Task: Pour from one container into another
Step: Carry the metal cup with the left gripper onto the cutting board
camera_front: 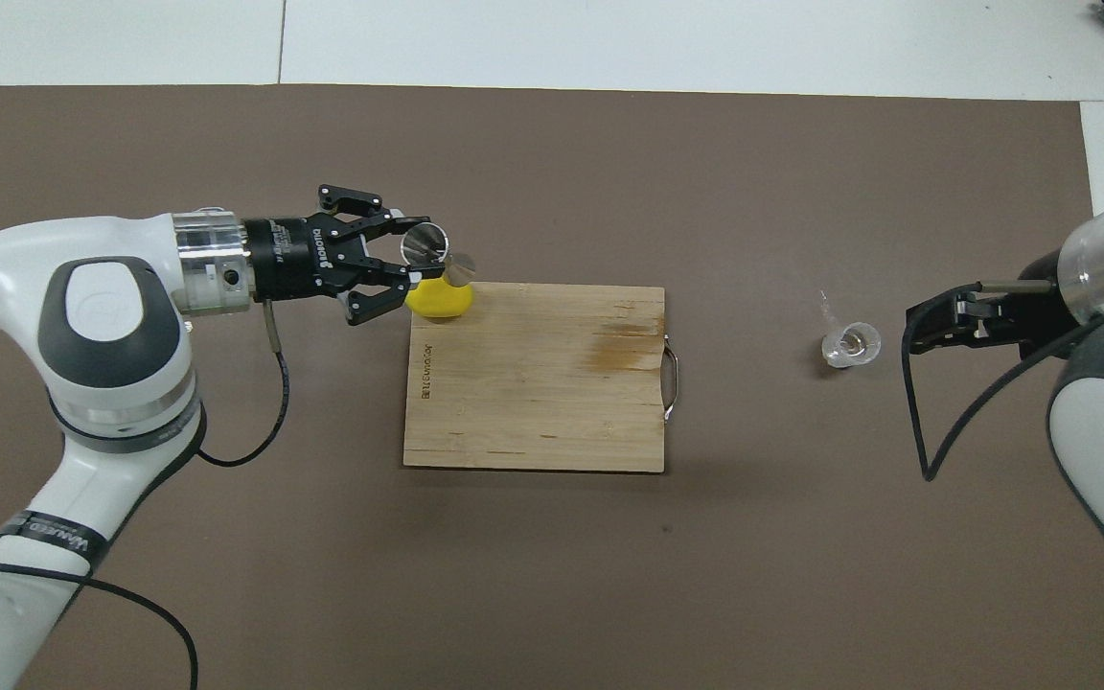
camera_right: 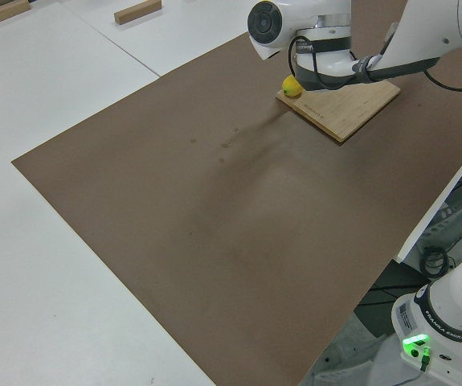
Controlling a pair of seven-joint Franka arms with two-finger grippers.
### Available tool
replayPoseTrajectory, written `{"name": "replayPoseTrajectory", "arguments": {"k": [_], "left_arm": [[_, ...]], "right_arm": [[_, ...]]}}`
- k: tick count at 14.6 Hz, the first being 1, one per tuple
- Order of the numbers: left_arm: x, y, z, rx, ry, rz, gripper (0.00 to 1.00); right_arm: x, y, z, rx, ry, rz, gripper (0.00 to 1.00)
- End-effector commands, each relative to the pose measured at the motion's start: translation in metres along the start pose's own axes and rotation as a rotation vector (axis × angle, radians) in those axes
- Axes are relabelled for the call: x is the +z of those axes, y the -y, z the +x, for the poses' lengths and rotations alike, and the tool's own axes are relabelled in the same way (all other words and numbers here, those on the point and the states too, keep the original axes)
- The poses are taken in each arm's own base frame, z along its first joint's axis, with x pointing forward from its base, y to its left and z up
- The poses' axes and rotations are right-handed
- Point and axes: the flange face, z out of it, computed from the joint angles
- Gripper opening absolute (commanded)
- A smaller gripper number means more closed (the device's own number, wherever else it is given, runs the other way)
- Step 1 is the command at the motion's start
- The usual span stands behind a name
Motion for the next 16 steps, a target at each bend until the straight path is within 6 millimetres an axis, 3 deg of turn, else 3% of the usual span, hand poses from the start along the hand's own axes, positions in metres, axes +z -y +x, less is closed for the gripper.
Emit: {"name": "replayPoseTrajectory", "arguments": {"k": [1,8,16], "left_arm": [[0.042,0.026,-0.011,-0.022,-0.005,-0.062,0.0],[0.145,0.113,-0.018,-0.028,-0.08,-0.196,0.0],[0.192,0.154,0.006,-0.062,-0.13,-0.169,0.0]], "right_arm": [[0.0,-0.003,-0.003,0.022,-0.011,0.023,1.0],[0.0,-0.003,-0.003,0.022,-0.011,0.023,1.0],[0.0,-0.003,-0.003,0.023,-0.009,0.023,1.0]]}}
